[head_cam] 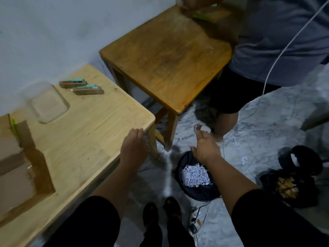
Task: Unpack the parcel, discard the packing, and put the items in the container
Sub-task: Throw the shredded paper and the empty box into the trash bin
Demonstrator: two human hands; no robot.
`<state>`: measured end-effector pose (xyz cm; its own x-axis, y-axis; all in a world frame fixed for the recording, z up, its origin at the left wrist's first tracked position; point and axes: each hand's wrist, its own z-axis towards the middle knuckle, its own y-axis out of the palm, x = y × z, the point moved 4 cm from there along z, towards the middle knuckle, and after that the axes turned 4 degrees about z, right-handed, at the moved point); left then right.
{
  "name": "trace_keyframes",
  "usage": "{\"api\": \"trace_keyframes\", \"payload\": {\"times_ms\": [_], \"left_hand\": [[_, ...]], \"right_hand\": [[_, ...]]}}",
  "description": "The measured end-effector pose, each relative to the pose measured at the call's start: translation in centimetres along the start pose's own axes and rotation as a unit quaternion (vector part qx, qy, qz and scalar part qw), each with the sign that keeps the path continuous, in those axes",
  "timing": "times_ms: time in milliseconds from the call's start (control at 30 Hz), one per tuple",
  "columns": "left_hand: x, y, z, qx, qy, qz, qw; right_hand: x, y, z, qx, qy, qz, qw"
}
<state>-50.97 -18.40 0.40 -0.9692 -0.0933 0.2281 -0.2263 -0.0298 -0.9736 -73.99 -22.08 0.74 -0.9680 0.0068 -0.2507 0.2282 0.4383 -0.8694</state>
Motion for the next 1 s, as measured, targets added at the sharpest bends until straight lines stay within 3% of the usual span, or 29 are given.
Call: {"api": "trace_keyframes", "payload": {"times_ms": [133,333,533,800,900,1000], "left_hand": [[-0.3,-2.2,-0.2,-0.023,-0.006,0.062,0.998],[-3.7,-9.5,-0.4,0.025,-0.135,0.068,0.988],[-10.5,-15.2,-4.8,0.063,-0.235,0.08,0.967],[-20.7,-17.1,-15.0,0.052,-0.349,0.063,0.934],[-25.2,-15.6,-18.5,-0.013,-0.382,0.039,0.923],[-29.3,-14.6,-21.9,-0.017,-0.391,-0.037,0.919]], "right_hand": [[-5.5,-3.9,0.1,0.015,-0.079,-0.037,0.996],[-14.9,-8.9,-0.8,0.065,-0.208,-0.078,0.973],[-24.0,-9.2,-3.3,0.07,-0.313,-0.077,0.944],[-34.6,-1.3,-8.0,-0.043,-0.386,-0.04,0.921],[-37.1,2.8,-9.7,-0.093,-0.376,-0.038,0.921],[-39.0,6.8,-11.2,-0.147,-0.337,-0.006,0.93]]}}
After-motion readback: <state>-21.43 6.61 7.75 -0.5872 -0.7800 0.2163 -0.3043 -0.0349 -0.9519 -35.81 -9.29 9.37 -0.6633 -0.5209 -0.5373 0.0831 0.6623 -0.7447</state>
